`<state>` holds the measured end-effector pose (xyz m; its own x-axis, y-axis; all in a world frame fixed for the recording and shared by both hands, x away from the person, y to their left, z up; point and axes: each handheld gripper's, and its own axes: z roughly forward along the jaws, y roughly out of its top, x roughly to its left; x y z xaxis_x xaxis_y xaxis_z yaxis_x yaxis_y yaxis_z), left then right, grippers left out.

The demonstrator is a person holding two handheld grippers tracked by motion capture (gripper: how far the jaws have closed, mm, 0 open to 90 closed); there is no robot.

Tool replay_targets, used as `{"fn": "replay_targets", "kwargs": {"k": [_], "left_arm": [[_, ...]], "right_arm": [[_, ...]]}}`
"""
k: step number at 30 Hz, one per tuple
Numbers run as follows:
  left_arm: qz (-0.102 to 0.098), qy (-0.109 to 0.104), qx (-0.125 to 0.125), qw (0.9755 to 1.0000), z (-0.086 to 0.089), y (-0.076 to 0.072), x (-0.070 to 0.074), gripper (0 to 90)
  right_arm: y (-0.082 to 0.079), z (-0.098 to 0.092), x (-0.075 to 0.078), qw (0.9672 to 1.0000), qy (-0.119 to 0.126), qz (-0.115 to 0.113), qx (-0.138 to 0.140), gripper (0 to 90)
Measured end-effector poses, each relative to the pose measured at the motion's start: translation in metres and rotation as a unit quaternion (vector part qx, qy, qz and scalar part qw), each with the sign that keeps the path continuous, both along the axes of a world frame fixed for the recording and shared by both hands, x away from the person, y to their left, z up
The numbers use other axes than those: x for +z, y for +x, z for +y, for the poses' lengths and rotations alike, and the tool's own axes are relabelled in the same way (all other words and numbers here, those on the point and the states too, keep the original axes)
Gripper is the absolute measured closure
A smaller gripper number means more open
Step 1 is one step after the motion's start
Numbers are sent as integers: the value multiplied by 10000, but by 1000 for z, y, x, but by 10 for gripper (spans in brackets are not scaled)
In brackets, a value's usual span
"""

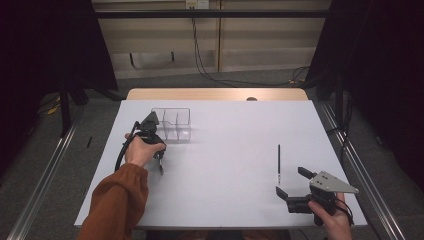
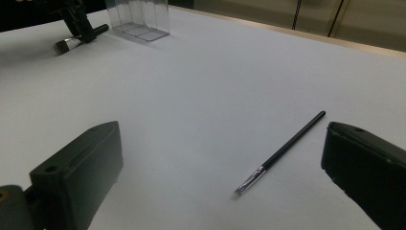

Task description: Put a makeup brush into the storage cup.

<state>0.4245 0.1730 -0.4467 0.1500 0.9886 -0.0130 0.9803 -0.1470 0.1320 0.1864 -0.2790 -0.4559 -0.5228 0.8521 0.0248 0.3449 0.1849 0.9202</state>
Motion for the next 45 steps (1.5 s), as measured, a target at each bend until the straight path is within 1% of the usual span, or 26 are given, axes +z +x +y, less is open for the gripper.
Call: {"fn": "replay_targets", "kwargs": {"k": [1,2,3,4,6,8,10,15,19,22,23,26,28,30,32,35,38,40,41,42,45], "left_arm": [[20,23,-47,10000,0,0,0,445],[7,31,-15,10000,-1,-1,0,447],[39,35,4,10000,-1,-1,1,450],[80,22,-20,10000,-1,-2,1,458],[100,2,-7,10000,-2,-3,1,478],[126,17,-52,9999,-2,-4,2,503],[168,27,-108,9998,-1,-4,3,555],[307,25,-145,9994,-1,-4,3,639],[368,5,-62,9993,2,-2,3,713],[402,-58,32,9992,6,0,3,760],[392,-68,66,9992,7,0,3,766],[468,-96,93,9988,8,2,3,782],[465,-84,90,9988,8,2,3,783],[508,-52,57,9987,7,3,3,786],[444,-34,57,9990,6,2,3,788],[503,-49,-71,9987,7,2,4,791],[452,-75,-83,9989,8,2,4,792],[460,-99,-127,9988,8,2,4,793],[426,-101,-142,9989,9,2,4,793],[466,-143,-173,9987,10,2,4,793],[504,-226,-204,9983,12,2,5,794]], "right_arm": [[0,0,0,10000,-2,1,5,5],[0,0,0,10000,1,7,7,5],[0,0,0,10000,-1,9,9,5],[0,0,0,10000,-2,11,7,5],[1,0,0,10000,-6,11,0,5],[0,0,0,10000,-8,13,7,5],[1,0,0,10000,-10,17,3,4],[1,0,-1,10000,-12,26,12,5],[0,0,-1,10000,-4,34,7,5],[0,0,-1,10000,-7,34,12,5],[0,0,-1,10000,-3,35,14,5],[0,0,-1,10000,-2,34,13,5],[0,0,-1,10000,-6,31,12,5],[0,0,-1,10000,-6,34,14,5],[0,0,-1,10000,-7,35,16,5],[0,0,-1,10000,-2,32,21,5],[0,0,-1,10000,-6,33,16,5],[0,0,-1,10000,-8,35,18,5],[1,0,-1,10000,-9,36,17,5],[1,0,-1,10000,-8,35,17,5],[1,0,-1,10000,-10,35,16,5]]}}
